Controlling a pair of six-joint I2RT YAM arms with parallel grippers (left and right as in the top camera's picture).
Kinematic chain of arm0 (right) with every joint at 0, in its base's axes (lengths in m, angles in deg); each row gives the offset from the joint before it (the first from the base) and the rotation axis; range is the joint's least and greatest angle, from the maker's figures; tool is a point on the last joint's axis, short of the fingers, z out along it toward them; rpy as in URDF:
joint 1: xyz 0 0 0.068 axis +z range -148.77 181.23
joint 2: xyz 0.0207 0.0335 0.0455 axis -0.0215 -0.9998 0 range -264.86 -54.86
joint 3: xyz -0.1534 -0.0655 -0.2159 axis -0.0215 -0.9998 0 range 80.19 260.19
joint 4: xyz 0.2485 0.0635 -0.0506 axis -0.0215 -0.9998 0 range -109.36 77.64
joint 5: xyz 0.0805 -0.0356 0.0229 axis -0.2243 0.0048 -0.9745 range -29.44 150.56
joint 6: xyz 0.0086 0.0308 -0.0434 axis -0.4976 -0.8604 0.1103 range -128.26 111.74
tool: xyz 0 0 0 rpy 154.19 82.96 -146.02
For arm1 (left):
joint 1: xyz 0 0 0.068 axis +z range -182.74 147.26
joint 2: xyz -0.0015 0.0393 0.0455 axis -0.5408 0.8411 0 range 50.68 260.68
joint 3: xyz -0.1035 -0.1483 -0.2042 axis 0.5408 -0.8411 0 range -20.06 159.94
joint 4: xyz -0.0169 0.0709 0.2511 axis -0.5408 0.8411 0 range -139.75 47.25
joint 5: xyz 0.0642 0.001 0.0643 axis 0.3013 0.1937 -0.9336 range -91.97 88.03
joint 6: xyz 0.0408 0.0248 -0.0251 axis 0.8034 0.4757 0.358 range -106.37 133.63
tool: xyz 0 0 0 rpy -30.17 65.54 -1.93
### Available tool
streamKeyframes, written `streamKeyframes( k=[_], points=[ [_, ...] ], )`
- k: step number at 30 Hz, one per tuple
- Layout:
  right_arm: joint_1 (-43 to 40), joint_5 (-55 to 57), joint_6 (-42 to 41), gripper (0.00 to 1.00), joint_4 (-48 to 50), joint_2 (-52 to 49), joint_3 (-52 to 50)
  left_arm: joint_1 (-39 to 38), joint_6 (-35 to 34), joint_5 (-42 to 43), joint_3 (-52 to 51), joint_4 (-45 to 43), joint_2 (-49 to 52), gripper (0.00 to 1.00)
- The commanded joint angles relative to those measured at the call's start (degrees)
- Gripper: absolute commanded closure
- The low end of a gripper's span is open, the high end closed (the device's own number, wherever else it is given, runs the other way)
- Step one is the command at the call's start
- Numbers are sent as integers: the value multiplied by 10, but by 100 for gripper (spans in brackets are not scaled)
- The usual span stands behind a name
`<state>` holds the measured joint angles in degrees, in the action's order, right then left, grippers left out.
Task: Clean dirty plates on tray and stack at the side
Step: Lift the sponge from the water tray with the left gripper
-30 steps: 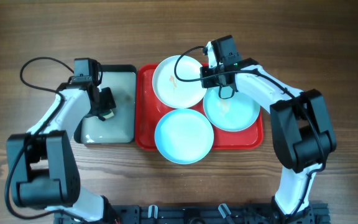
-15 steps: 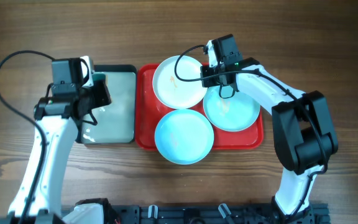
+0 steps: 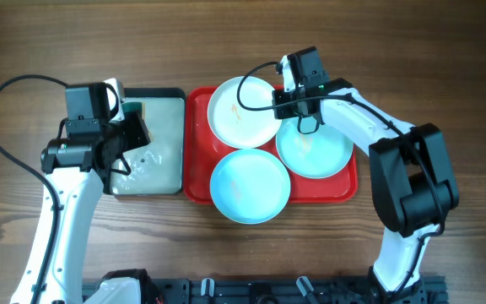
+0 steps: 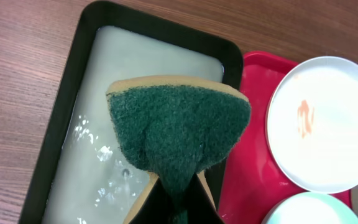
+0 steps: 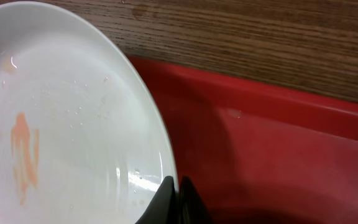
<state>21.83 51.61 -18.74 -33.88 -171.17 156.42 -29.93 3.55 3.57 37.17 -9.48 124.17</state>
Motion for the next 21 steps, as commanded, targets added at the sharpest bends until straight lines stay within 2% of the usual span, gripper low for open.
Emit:
streamKeyframes(
  k=[1,13,19,21],
  points=[
    [3,-14,-1,96,-1,17,-3,1,24,19,9,-5,-7,96],
    [3,-13,-1,96,-2,17,-3,-4,39,-26,9,7,-2,96],
    [3,-14,-1,96,-2,17,-3,-5,58,-22,9,9,-2,96],
    [3,-14,-1,96,-2,17,-3,-5,59,8,8,14,-2,96]
  ],
)
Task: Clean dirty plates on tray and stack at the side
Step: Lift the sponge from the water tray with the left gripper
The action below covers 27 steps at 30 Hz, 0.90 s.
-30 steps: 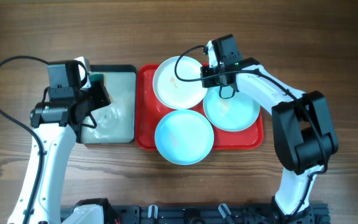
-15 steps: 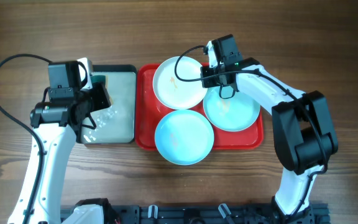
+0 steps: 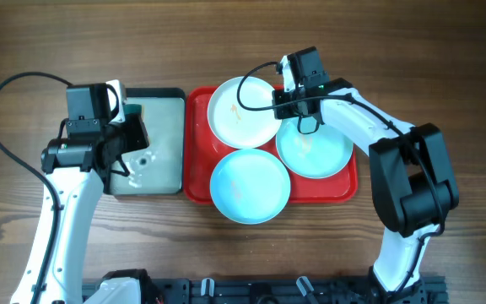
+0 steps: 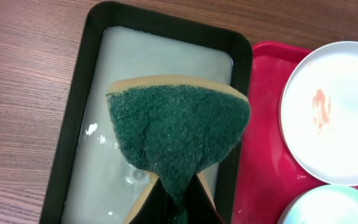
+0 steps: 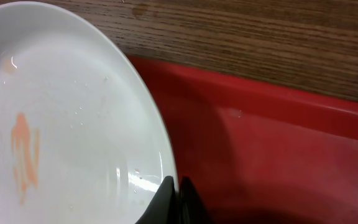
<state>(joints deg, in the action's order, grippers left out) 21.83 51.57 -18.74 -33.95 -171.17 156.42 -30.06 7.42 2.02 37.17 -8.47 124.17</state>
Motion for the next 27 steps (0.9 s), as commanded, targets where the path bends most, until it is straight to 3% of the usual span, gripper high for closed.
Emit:
streamKeyframes(
  k=[1,8,27],
  points=[
    [3,-13,-1,96,-1,17,-3,-3,20,3,7,2,1,96],
    [3,-13,-1,96,-2,17,-3,-5,15,-41,-4,-3,9,96],
    [3,-44,-2,96,-5,17,-3,-6,9,-30,-14,-18,39,96]
  ],
)
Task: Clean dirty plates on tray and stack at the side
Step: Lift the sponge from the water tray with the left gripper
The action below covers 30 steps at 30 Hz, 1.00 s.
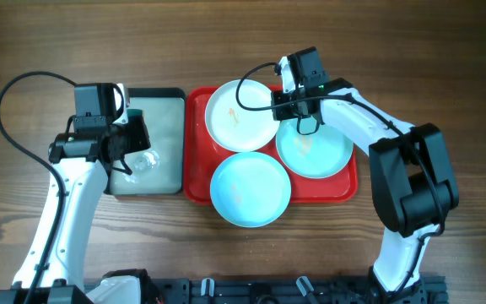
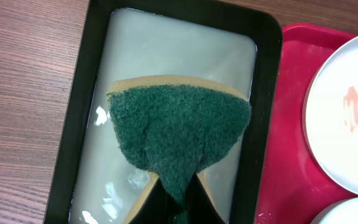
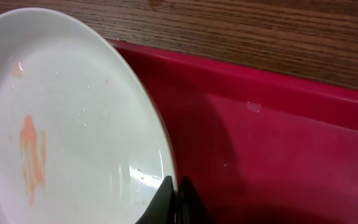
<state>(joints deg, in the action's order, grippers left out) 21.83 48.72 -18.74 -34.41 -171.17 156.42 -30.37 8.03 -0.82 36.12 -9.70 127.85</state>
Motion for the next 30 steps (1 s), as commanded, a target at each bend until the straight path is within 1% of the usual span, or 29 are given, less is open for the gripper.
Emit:
streamKeyframes(
  k=[1,12,15,20,23,30],
  points=[
    [3,-15,-2,96,-1,17,-3,-3,2,-1,-4,-7,3,96],
    [6,-15,-7,96,-1,13,-6,-3,3,14,-4,-28,3,96],
    [11,-15,-16,96,0,13,-7,-3,3,14,-4,-42,3,96],
    [27,-14,-20,96,3,5,-10,-3,3,33,-3,-91,2,96],
    [30,-11,-49,96,5,-5,-10,-3,3,33,-3,-116,2,96],
    [30,-10,-55,96,7,-10,-10,-3,3,33,-3,-123,2,96]
  ],
)
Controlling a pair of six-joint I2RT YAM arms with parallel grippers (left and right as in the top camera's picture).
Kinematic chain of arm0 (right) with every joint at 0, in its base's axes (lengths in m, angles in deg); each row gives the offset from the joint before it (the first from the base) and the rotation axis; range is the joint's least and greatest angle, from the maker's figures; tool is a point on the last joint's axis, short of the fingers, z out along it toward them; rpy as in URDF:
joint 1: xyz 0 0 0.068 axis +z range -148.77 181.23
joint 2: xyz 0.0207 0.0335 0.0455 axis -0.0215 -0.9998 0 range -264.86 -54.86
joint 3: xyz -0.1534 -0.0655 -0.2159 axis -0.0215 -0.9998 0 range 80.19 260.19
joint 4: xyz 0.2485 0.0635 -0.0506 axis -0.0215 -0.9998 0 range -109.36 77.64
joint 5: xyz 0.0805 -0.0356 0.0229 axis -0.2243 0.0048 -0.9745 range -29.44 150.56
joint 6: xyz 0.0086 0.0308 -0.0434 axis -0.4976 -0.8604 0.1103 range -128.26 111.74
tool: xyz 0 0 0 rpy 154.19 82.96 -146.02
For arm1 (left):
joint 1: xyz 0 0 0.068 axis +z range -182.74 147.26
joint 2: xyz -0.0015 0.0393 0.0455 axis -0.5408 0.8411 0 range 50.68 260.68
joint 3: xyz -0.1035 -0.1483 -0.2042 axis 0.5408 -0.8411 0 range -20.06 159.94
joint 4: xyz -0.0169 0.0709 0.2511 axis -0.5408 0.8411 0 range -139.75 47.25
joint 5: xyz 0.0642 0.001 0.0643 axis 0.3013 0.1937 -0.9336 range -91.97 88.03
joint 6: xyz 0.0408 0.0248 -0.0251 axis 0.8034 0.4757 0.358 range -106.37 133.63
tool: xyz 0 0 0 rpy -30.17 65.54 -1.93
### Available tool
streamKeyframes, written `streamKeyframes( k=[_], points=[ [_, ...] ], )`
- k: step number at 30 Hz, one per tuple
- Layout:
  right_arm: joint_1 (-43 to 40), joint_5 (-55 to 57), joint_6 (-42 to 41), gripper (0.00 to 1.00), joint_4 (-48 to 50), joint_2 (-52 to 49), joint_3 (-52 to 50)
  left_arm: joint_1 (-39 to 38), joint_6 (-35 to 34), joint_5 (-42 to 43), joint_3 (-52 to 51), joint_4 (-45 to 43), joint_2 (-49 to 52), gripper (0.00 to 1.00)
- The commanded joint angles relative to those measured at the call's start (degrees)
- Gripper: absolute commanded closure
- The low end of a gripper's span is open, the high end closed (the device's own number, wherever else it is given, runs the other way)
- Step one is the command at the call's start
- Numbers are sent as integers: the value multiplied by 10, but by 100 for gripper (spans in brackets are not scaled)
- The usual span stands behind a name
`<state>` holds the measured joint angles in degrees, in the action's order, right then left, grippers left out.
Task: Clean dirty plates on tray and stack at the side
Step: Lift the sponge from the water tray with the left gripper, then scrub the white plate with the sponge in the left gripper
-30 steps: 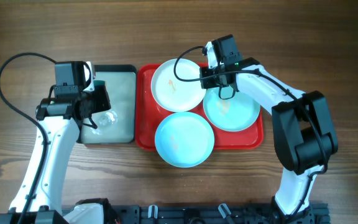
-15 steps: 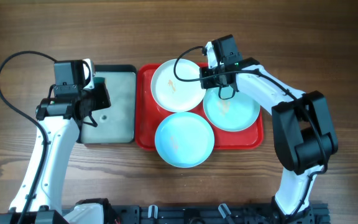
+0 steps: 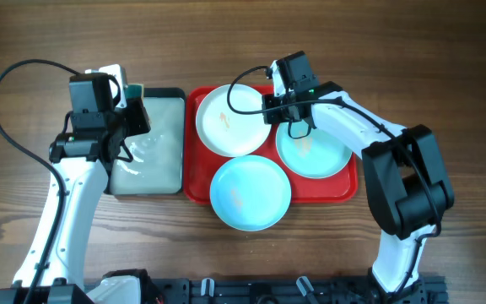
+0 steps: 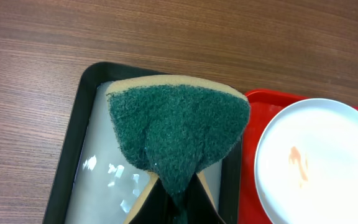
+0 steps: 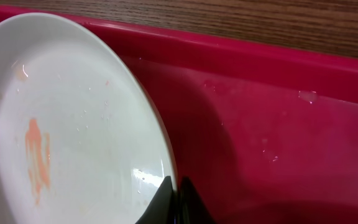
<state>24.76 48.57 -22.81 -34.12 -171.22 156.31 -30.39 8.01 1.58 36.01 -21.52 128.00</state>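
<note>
A white plate point(image 3: 231, 121) with an orange smear sits at the far left of the red tray point(image 3: 194, 187). My right gripper point(image 3: 271, 107) is shut on its right rim, its tips pinching the edge point(image 5: 174, 186). The smear also shows on the plate point(image 5: 73, 124) in the right wrist view. My left gripper point(image 3: 132, 119) is shut on a green-faced sponge point(image 4: 178, 134), held over the far end of the black basin point(image 4: 86, 81). The white plate point(image 4: 319, 162) lies to its right. Two light blue plates point(image 3: 250, 191) point(image 3: 315, 149) fill the near and right parts of the tray.
The black basin point(image 3: 180, 143) holds cloudy soapy water and stands just left of the tray. Bare wooden tabletop point(image 3: 445, 76) lies around both. A black cable point(image 3: 7, 127) loops from the left arm, and another runs over the right arm.
My left gripper has moved with the sponge from mid-basin to the basin's far end, nearer the tray. The right gripper has shifted the white plate a little to the left.
The left gripper held the sponge over the basin's water, near its right side, then over its middle, and now at its far end. All the while the right gripper stayed shut on the white plate's rim, and the plate has crept leftward.
</note>
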Motion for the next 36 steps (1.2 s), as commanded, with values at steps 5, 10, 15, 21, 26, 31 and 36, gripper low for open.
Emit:
streamKeyframes(
  k=[5,10,15,21,26,31,36],
  points=[
    [1,-9,-22,96,3,-9,-9,-3,3,9,-2,-6,0,96],
    [1,-9,-37,96,3,-9,-9,-3,-41,9,-2,-45,0,96],
    [1,-9,-37,96,1,-14,-9,-27,-68,9,-2,-96,0,96],
    [1,-18,-52,96,1,-15,-9,-33,-51,10,41,-47,8,96],
    [2,-48,-56,96,3,-15,-9,-75,-54,11,43,-75,20,96],
    [3,-48,-67,96,1,-15,-9,-131,-90,12,43,-95,72,96],
    [4,-47,-67,96,1,-16,-9,-173,-127,10,43,-110,134,96]
  ],
)
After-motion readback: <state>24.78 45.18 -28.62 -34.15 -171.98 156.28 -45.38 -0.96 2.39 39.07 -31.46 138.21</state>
